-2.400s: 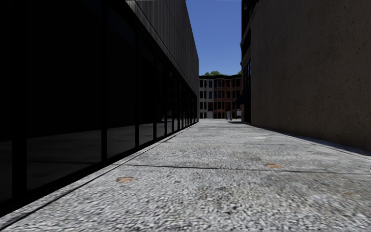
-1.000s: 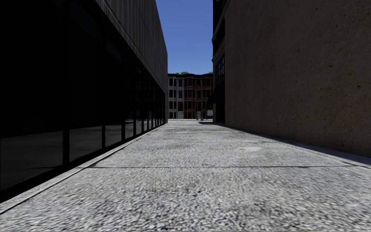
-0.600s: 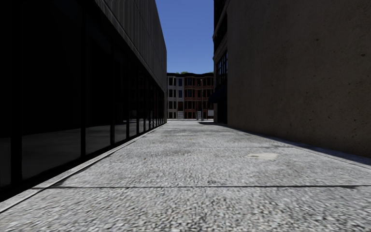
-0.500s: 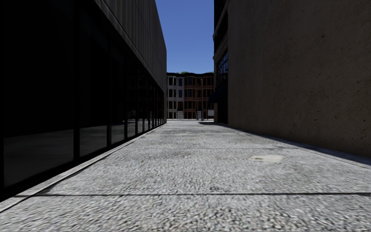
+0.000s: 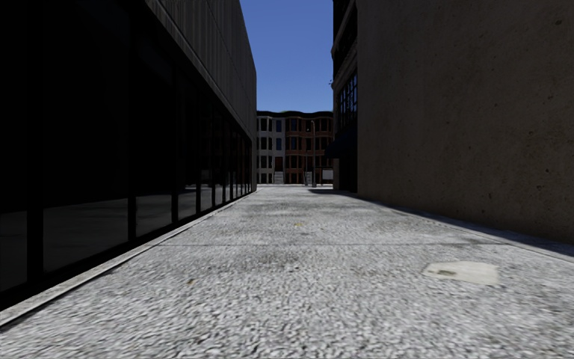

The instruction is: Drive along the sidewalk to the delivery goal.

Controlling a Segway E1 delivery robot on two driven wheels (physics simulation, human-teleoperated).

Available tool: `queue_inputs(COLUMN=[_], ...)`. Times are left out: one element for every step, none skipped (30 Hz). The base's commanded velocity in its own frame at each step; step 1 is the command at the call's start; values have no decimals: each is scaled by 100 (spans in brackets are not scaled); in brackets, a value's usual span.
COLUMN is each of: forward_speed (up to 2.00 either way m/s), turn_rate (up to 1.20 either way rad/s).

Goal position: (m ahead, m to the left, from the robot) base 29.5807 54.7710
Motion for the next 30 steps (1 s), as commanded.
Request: queue_inputs(forward_speed=[200,200,200,200,200,200,200,200,200,200,200,200,200,200,200,200,200,200,200,200,200,200,200,200,200,200,200,200,200,200], turn_rate=[0,0,0,0,0,0,0,0,0,0,0,0,0,0,0,0,0,0,0,0,0,0,0,0,0,0,0,0,0,0])
